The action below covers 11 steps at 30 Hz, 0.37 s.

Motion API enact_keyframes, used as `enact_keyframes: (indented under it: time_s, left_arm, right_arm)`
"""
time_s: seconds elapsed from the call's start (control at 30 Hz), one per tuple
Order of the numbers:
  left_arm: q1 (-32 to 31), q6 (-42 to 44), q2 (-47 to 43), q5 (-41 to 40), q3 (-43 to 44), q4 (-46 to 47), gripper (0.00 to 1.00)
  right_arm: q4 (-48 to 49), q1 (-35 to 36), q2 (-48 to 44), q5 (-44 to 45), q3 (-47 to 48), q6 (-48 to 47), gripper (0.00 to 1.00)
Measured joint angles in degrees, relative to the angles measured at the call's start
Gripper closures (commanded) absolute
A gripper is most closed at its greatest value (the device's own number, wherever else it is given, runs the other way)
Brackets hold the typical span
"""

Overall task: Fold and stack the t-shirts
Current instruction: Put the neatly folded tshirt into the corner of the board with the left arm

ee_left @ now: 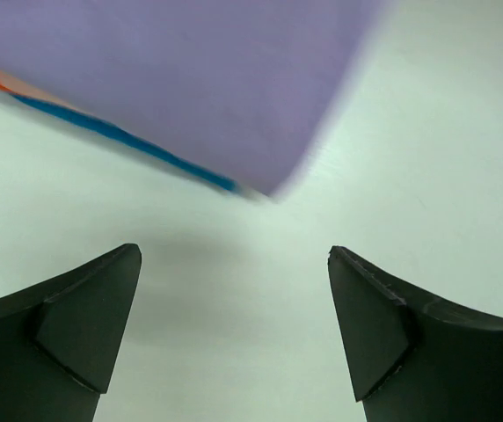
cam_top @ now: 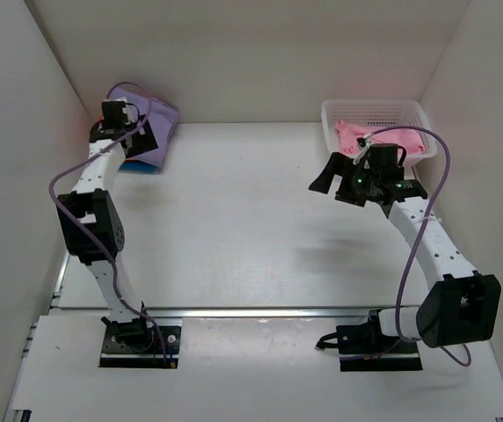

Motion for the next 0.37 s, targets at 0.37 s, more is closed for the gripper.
enact_keyframes:
  time_s: [0.37]
  left_arm:
    - [-13.75,2.40,-35.01,0.74,-32.33,3.74,0.01]
  right_arm:
    - [-6.97,-6.49,-6.69,2.16,-0.22,-8.04,0.01]
